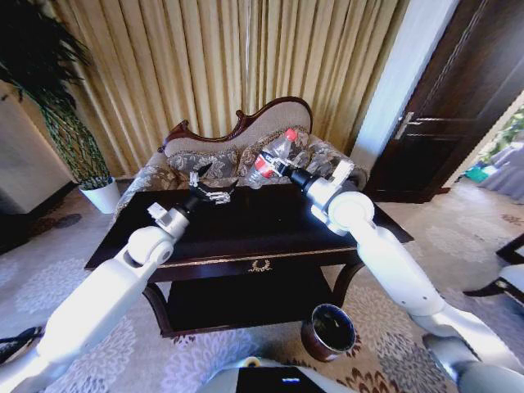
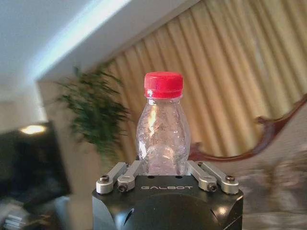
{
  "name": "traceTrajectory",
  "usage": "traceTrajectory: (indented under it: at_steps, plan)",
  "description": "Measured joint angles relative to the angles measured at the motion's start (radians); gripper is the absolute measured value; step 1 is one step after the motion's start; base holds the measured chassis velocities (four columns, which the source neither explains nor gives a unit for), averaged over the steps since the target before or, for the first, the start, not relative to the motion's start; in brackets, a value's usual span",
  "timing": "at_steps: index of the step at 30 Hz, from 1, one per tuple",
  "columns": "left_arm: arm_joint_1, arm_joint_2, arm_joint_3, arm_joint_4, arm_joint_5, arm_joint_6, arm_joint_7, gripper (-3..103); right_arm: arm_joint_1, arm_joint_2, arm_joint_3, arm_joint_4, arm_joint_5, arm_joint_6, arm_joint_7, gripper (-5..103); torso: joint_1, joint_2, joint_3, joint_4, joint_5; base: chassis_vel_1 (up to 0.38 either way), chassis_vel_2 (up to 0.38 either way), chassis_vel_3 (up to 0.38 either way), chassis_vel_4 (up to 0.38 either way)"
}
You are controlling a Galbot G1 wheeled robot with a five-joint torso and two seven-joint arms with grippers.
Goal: Move to the front of the table and place the trash on the table into the trash bin.
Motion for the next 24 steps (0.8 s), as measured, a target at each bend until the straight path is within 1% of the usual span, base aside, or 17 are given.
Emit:
traceTrajectory:
  at_steps: [1, 2, 5, 6, 7, 9, 10, 12, 13, 15, 16, 17, 18, 20, 21, 23, 24]
  plan:
    - [0.012, 0.006, -0.023, -0.007, -0.006, 0.009, -0.012, 100, -0.005, -0.005, 0.0, -0.008, -0.03, 0.0, 0.017, 25, 0.0, 0.0, 0.0, 0.0, 0.0001, 0.0, 0.0, 0.0, 0.0]
    - [0.012, 0.006, -0.023, -0.007, -0.006, 0.009, -0.012, 100, -0.005, -0.005, 0.0, -0.008, -0.03, 0.0, 0.017, 25, 0.0, 0.0, 0.0, 0.0, 0.0001, 0.0, 0.0, 0.0, 0.0]
    - [0.063, 0.029, -0.113, -0.031, -0.021, 0.053, -0.069, 100, -0.026, -0.025, 0.011, -0.027, -0.094, 0.001, 0.1, 25, 0.0, 0.0, 0.0, 0.0, 0.0001, 0.0, 0.0, 0.0, 0.0]
    - [0.078, 0.035, -0.144, -0.037, -0.023, 0.067, -0.087, 100, -0.033, -0.034, 0.017, -0.03, -0.11, 0.001, 0.115, 25, 0.0, 0.0, 0.0, 0.0, 0.0002, 0.0, 0.0, 0.0, 0.0]
    - [0.078, 0.035, -0.144, -0.037, -0.023, 0.067, -0.087, 100, -0.033, -0.034, 0.017, -0.03, -0.11, 0.001, 0.115, 25, 0.0, 0.0, 0.0, 0.0, 0.0002, 0.0, 0.0, 0.0, 0.0]
    - [0.125, 0.052, -0.244, -0.044, -0.039, 0.114, -0.148, 100, -0.053, -0.065, 0.036, -0.043, -0.186, 0.0, 0.141, 25, 0.0, 0.0, 0.0, 0.0, 0.0, 0.0, 0.0, 0.0, 0.0]
    - [0.125, 0.052, -0.244, -0.044, -0.039, 0.114, -0.148, 100, -0.053, -0.065, 0.036, -0.043, -0.186, 0.0, 0.141, 25, 0.0, 0.0, 0.0, 0.0, 0.0, 0.0, 0.0, 0.0, 0.0]
    - [0.158, 0.067, -0.339, -0.035, -0.075, 0.155, -0.202, 100, -0.08, -0.097, 0.061, -0.053, -0.272, -0.001, 0.158, 25, 0.0, 0.0, 0.0, 0.0, 0.0001, 0.0, 0.0, 0.0, 0.0]
    - [0.158, 0.067, -0.339, -0.035, -0.075, 0.155, -0.202, 100, -0.08, -0.097, 0.061, -0.053, -0.272, -0.001, 0.158, 25, 0.0, 0.0, 0.0, 0.0, 0.0001, 0.0, 0.0, 0.0, 0.0]
    - [0.195, 0.082, -0.428, -0.016, -0.124, 0.193, -0.252, 100, -0.121, -0.124, 0.095, -0.049, -0.323, -0.003, 0.191, 25, 0.0, 0.0, 0.0, -0.0001, 0.0001, 0.0, 0.0, 0.0, 0.0]
    - [0.217, 0.088, -0.466, -0.009, -0.162, 0.212, -0.273, 100, -0.146, -0.135, 0.11, -0.045, -0.346, -0.004, 0.211, 25, 0.0, 0.0, 0.0, -0.0001, 0.0002, 0.0, 0.0, 0.0, 0.0]
    - [0.217, 0.088, -0.466, -0.009, -0.162, 0.212, -0.273, 100, -0.146, -0.135, 0.11, -0.045, -0.346, -0.004, 0.211, 25, 0.0, 0.0, 0.0, -0.0001, 0.0002, 0.0, 0.0, 0.0, 0.0]
    - [0.238, 0.091, -0.497, -0.003, -0.196, 0.229, -0.3, 100, -0.17, -0.144, 0.126, -0.039, -0.364, -0.004, 0.231, 25, 0.0, 0.0, 0.0, -0.0002, 0.0002, 0.0, 0.0, 0.0, 0.0]
    - [0.29, 0.085, -0.558, 0.012, -0.217, 0.245, -0.34, 100, -0.216, -0.153, 0.162, -0.022, -0.388, -0.003, 0.268, 25, 0.0, 0.0, 0.0, -0.0002, 0.0001, 0.0, 0.0, 0.0, 0.0]
    - [0.29, 0.085, -0.558, 0.012, -0.217, 0.245, -0.34, 100, -0.216, -0.153, 0.162, -0.022, -0.388, -0.003, 0.268, 25, 0.0, 0.0, 0.0, -0.0002, 0.0001, 0.0, 0.0, 0.0, 0.0]
    - [0.346, 0.065, -0.613, 0.02, -0.218, 0.254, -0.352, 100, -0.258, -0.156, 0.206, -0.003, -0.394, -0.003, 0.287, 25, 0.0, 0.0, 0.0, 0.0001, 0.0001, 0.0, 0.0, 0.0, 0.0]
    - [0.346, 0.065, -0.613, 0.02, -0.218, 0.254, -0.352, 100, -0.258, -0.156, 0.206, -0.003, -0.394, -0.003, 0.287, 25, 0.0, 0.0, 0.0, 0.0001, 0.0001, 0.0, 0.0, 0.0, 0.0]
